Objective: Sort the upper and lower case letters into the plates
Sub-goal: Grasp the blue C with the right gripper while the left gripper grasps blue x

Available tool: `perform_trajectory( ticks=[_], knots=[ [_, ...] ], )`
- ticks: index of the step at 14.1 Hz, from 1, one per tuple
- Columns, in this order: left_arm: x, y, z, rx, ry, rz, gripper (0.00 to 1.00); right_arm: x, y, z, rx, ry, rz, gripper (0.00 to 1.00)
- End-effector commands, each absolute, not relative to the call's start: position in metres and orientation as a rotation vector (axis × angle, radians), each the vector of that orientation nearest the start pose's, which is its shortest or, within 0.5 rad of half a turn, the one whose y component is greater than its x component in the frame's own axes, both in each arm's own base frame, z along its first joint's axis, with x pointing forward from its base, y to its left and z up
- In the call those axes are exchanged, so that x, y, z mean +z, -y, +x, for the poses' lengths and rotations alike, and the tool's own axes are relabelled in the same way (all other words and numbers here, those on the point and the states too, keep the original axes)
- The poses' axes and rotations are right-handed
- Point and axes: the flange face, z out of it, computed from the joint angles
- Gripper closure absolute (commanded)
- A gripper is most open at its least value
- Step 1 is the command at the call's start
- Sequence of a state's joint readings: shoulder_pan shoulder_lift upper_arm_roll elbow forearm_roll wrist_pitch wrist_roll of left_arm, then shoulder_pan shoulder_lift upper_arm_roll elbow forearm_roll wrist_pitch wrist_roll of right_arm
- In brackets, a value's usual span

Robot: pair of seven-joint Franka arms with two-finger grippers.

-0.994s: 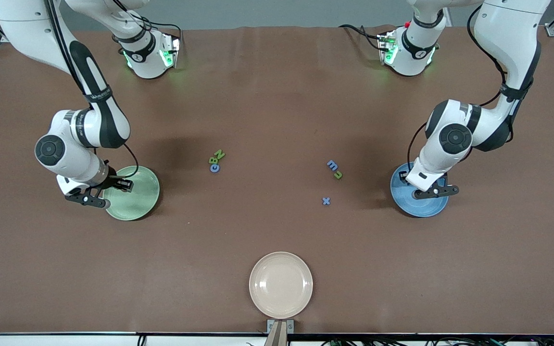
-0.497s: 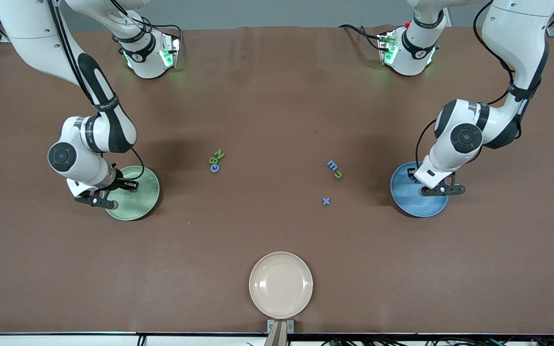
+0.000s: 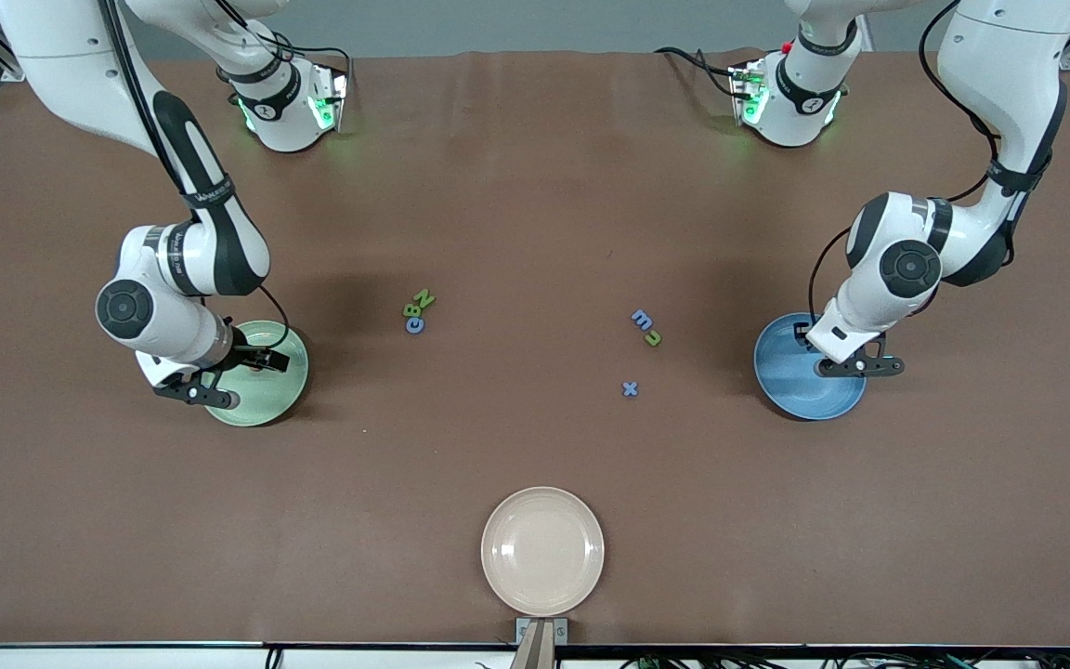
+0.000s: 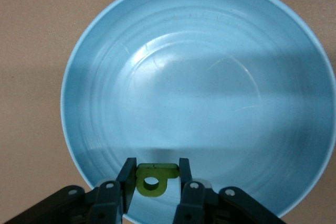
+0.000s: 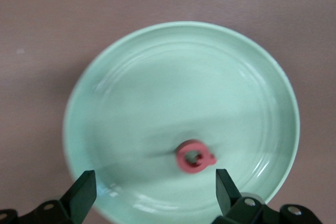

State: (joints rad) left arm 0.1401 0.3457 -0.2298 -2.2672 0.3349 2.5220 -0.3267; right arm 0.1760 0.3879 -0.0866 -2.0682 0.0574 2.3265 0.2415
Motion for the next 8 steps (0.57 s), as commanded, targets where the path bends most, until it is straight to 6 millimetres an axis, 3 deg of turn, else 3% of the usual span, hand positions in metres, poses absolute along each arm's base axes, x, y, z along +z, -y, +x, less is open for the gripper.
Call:
perform_trajectory(
  ticks=[1,2,5,7,8],
  knots=[
    [0.209,0.057,0.529,0.029,-0.1,-3.02,0.1,0.256,-0.109,0.57,0.232,-0.288,-3.078,0.0],
    [0.215,0.065,0.532,0.012,-0.117,-3.023,0.01,0.256,-0.129,0.568,0.229,-0.299,-3.046,0.0],
    [0.24,0.097,0.547,-0.004,-0.149,-3.028,0.0,0.252,-0.173,0.556,0.193,-0.248,-3.05,0.0],
    [0.263,0.135,0.56,0.026,-0.16,-3.035,0.0,0.252,-0.209,0.544,0.193,-0.311,-3.055,0.0],
    [0.273,0.155,0.566,0.027,-0.084,-3.052,0.0,0.25,-0.223,0.537,0.198,-0.322,-3.059,0.0]
  ],
)
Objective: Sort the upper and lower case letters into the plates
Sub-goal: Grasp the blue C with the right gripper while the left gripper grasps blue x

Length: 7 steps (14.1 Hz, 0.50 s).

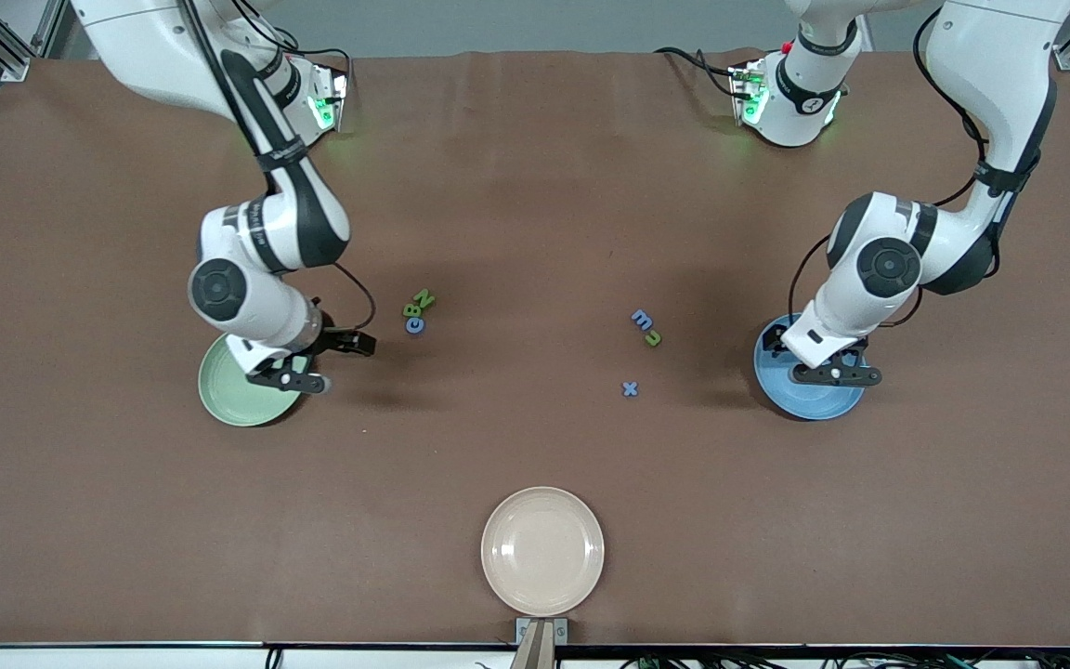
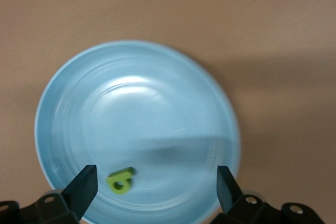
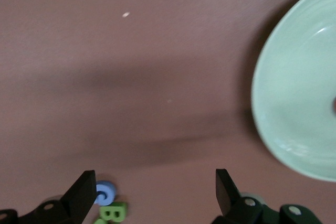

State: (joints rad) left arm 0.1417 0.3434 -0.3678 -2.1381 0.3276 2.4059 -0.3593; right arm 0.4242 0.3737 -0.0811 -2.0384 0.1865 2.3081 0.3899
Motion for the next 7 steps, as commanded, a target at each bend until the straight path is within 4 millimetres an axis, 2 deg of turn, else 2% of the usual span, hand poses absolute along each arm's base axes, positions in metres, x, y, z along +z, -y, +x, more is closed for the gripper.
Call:
perform_trajectory(
  ticks=[1,2,4,7],
  knots=[
    [0.275,0.179,0.574,0.02,0.005,-3.076,0.0,0.249,-0.234,0.532,0.185,-0.345,-3.057,0.0],
    [0.273,0.201,0.58,0.012,0.079,-3.1,0.0,0.246,-0.245,0.525,0.172,-0.363,-3.058,0.0],
    [0.265,0.244,0.589,0.006,0.184,-3.131,0.0,0.234,-0.251,0.513,0.138,-0.351,-3.061,0.0],
    [0.251,0.289,0.597,0.014,0.299,-3.158,0.0,0.217,-0.263,0.491,0.096,-0.344,-3.065,0.0]
  ],
)
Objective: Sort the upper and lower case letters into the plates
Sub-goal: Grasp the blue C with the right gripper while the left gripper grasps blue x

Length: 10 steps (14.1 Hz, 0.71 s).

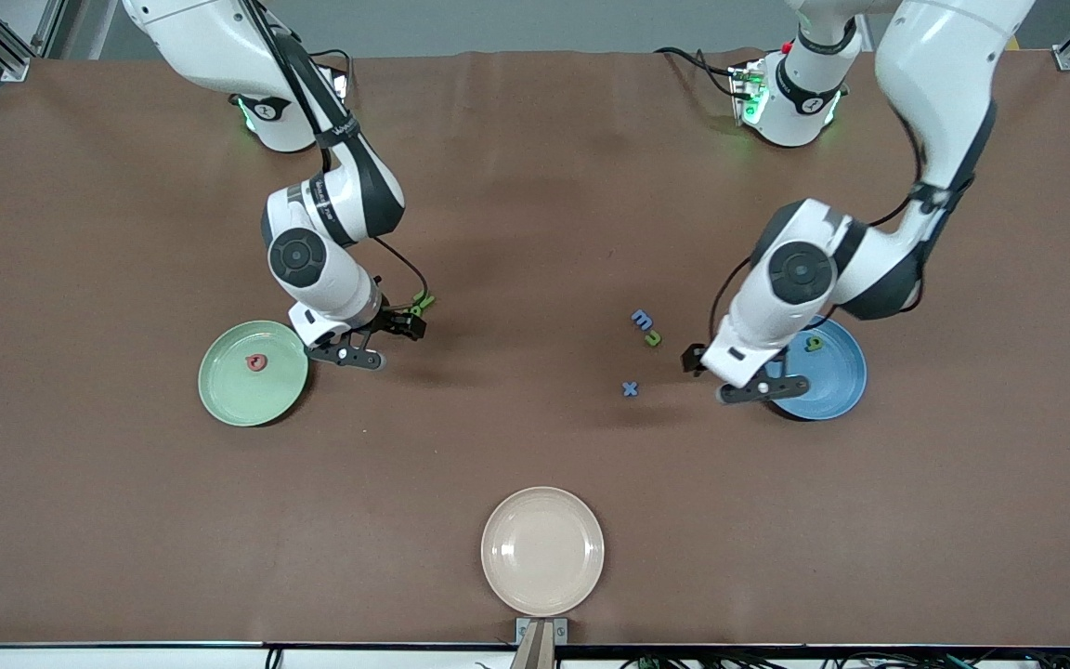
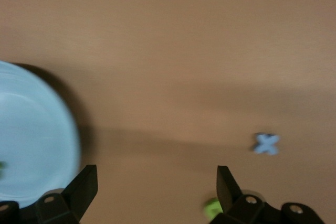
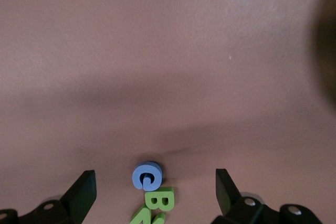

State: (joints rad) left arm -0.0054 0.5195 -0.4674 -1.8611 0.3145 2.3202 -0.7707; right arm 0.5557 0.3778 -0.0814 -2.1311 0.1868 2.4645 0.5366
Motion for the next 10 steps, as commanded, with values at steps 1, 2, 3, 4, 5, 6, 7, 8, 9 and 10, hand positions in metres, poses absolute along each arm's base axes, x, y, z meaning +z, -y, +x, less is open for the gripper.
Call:
perform_trajectory(
  ticks=[1,2,3,4,5,6,7,8,9,10],
  knots=[
    [0.245,0.303,0.598,0.018,0.319,-3.166,0.0,0.213,-0.269,0.486,0.081,-0.344,-3.063,0.0],
    [0.239,0.317,0.599,0.024,0.341,-3.175,0.0,0.209,-0.276,0.482,0.081,-0.329,-3.068,0.0],
    [0.237,0.329,0.601,0.022,0.358,-3.184,0.0,0.203,-0.278,0.48,0.079,-0.339,-3.07,0.0],
    [0.233,0.342,0.601,0.025,0.372,-3.19,0.0,0.2,-0.28,0.479,0.067,-0.341,-3.069,0.01],
    [0.227,0.352,0.598,0.035,0.372,-3.192,0.0,0.196,-0.281,0.478,0.063,-0.342,-3.07,0.02],
    [0.221,0.361,0.597,0.041,0.372,-3.194,0.0,0.193,-0.288,0.474,0.066,-0.322,-3.076,0.03],
    [0.213,0.365,0.597,0.046,0.373,-3.19,0.0,0.19,-0.292,0.471,0.062,-0.313,-3.078,0.06],
    [0.207,0.371,0.594,0.048,0.356,-3.182,0.0,0.187,-0.291,0.471,0.06,-0.33,-3.079,0.1],
    [0.2,0.374,0.591,0.045,0.341,-3.166,0.0,0.185,-0.292,0.471,0.059,-0.335,-3.079,0.13],
    [0.194,0.375,0.589,0.034,0.327,-3.152,0.0,0.181,-0.292,0.47,0.061,-0.334,-3.082,0.15]
  ],
)
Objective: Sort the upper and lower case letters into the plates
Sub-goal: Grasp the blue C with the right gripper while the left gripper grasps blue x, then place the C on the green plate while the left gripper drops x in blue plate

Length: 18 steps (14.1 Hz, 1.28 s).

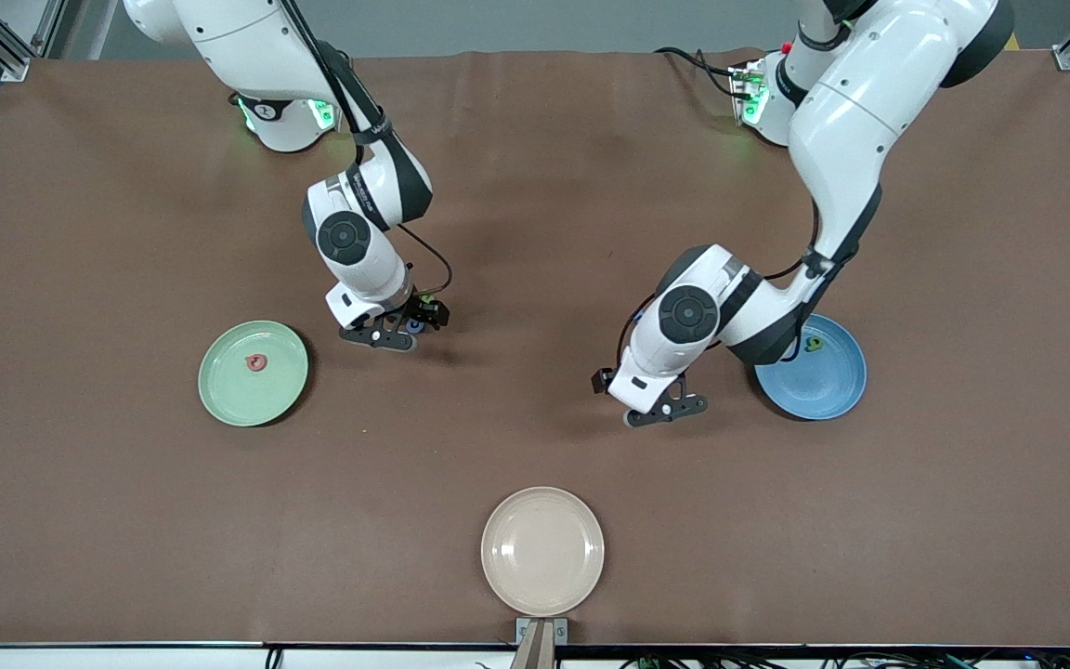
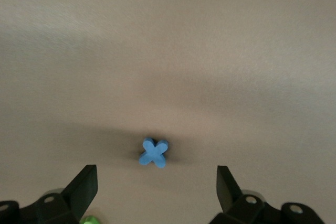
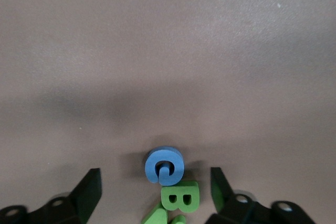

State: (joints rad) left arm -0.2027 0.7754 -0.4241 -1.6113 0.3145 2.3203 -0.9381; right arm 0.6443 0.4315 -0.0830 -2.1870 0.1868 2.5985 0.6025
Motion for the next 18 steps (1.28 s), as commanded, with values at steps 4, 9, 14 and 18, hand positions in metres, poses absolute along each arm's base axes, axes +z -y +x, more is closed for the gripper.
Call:
perform_trajectory(
  ticks=[4,9,14,18],
  knots=[
    [0.178,0.377,0.589,0.021,0.291,-3.132,0.03,0.17,-0.292,0.473,0.012,-0.334,-3.075,0.25],
    [0.178,0.376,0.59,0.009,0.276,-3.127,0.38,0.167,-0.291,0.472,0.013,-0.338,-3.076,0.6],
    [0.173,0.375,0.589,0.019,0.286,-3.123,0.55,0.169,-0.286,0.468,0.026,-0.353,-3.079,0.98],
    [0.173,0.375,0.589,0.022,0.294,-3.124,0.68,0.207,-0.259,0.496,0.078,-0.376,-3.094,0.99]
  ],
)
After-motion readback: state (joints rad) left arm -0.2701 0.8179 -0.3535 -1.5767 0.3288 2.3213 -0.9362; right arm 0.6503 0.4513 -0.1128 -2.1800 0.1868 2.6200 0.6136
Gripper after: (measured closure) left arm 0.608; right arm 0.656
